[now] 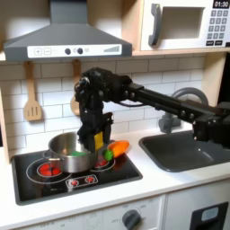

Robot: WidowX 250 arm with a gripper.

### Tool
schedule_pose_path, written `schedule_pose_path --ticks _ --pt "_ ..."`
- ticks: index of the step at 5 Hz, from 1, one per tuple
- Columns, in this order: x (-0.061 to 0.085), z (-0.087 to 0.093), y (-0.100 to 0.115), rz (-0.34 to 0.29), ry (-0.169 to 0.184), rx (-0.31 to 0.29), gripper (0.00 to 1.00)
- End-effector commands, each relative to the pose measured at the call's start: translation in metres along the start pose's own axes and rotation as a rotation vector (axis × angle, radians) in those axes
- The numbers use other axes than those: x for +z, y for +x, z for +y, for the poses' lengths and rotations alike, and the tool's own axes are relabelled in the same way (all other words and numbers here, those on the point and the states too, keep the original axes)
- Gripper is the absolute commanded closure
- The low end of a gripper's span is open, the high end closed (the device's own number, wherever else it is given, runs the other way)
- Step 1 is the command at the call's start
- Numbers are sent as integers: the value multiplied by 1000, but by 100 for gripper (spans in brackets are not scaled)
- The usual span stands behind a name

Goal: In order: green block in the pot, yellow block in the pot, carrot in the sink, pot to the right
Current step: 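Put the yellow block in the pot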

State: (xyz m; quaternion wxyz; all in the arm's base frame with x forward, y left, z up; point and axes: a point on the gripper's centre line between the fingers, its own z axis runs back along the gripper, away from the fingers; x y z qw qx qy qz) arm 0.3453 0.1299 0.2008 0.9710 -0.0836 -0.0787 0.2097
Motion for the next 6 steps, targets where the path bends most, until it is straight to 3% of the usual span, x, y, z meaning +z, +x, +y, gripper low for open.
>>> schedule_pose_path --ticks 1,4,6 --pt "2 -2 11 -2 -4 -5 100" --pt "7 -3 26 -13 -8 -1 100" --pt "5 3 27 -21 11 -8 100"
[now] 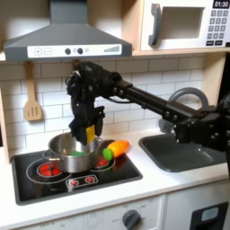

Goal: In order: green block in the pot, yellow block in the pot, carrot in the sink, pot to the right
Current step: 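Put the yellow block in the pot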

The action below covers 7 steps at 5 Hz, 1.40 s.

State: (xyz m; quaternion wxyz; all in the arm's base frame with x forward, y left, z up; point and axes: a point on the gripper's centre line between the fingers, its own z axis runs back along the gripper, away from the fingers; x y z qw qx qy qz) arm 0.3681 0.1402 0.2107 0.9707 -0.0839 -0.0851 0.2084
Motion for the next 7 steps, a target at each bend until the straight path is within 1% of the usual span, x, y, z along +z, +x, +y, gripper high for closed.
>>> schedule_pose_path --ticks 1,2,3,4,5,6,7 --pt "1 7 3 -27 11 4 100" --pt "5 9 0 -63 37 14 100" --pt "-8 21 2 -39 43 50 100" --pt "-5 22 6 -56 49 49 100" --pt "-4 24 3 -59 64 58 100" --pt "-9 26 10 -57 71 59 100" --pt "-6 29 11 -65 55 98 0"
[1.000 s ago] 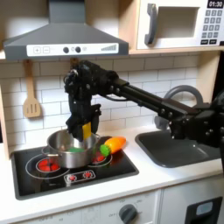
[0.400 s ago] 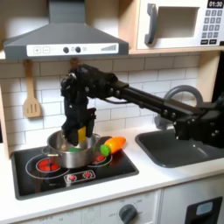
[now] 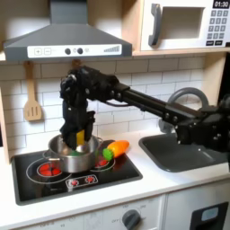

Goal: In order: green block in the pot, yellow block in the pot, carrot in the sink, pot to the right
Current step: 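Put the yellow block in the pot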

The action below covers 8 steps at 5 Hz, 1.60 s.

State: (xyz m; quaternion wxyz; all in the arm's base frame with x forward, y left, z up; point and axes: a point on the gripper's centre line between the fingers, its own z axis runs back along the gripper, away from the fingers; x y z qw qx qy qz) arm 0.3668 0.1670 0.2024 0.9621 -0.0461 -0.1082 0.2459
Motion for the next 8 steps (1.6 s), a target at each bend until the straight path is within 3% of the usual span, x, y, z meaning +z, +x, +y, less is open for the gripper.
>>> schedule_pose_path --ticks 1,3,4,6,8 --pt "3 -7 0 -6 -14 -7 0" --pt "-2 -8 -9 15 -11 -18 0" --pt "5 -7 -13 -4 -12 -13 0" --pt "1 -20 -20 5 -38 -39 0" --pt "7 -39 -28 7 -36 -89 0"
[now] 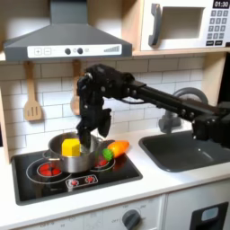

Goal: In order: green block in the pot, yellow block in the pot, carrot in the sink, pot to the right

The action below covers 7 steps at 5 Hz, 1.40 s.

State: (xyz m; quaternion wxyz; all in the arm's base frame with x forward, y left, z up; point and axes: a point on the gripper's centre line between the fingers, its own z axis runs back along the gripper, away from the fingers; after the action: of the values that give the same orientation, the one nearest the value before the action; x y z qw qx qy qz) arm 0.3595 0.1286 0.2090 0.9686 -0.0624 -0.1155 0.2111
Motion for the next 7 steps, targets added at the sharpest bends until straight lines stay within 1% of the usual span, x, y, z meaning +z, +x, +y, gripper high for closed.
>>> schedule_pose_path --ticks 1,2,3,4,5,6,7 --pt "-4 -18 -8 11 6 -19 0" --pt "-4 -22 -13 -30 43 16 0" --pt "-2 -28 -17 -48 44 24 0" --pt "-2 -32 -19 -111 68 101 0" --pt "-5 -39 -21 -161 84 187 0" --pt "-9 -44 -22 -155 96 217 0" --pt "-11 -48 -22 -161 100 205 0"
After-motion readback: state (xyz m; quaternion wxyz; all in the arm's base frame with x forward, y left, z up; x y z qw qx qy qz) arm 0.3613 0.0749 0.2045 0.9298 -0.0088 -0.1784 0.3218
